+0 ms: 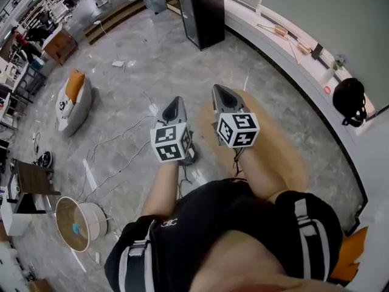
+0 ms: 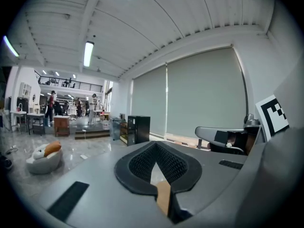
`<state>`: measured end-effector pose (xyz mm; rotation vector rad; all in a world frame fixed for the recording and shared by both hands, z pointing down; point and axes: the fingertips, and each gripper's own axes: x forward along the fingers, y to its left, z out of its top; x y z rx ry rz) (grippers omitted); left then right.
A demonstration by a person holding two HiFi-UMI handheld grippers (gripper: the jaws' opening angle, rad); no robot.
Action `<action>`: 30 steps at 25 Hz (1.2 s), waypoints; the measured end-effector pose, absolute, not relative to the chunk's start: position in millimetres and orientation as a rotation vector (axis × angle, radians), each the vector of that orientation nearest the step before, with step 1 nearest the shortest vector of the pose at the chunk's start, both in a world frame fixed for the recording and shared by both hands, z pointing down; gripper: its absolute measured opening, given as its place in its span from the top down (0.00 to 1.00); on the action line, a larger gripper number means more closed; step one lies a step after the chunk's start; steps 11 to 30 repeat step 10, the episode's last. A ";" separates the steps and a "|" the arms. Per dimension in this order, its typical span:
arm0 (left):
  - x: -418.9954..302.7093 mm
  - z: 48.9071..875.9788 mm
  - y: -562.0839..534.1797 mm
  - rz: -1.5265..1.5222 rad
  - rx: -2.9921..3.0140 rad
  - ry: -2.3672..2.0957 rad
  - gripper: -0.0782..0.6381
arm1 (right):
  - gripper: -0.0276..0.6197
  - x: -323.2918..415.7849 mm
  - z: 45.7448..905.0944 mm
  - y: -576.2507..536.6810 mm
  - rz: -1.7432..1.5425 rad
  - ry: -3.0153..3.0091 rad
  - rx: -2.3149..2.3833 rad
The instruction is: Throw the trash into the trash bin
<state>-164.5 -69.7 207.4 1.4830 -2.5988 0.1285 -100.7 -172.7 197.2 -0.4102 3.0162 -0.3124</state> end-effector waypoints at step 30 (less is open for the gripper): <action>-154.5 207.7 -70.5 0.107 1.492 -2.591 0.87 | 0.94 -92.9 199.4 -168.9 -0.231 3.033 -0.411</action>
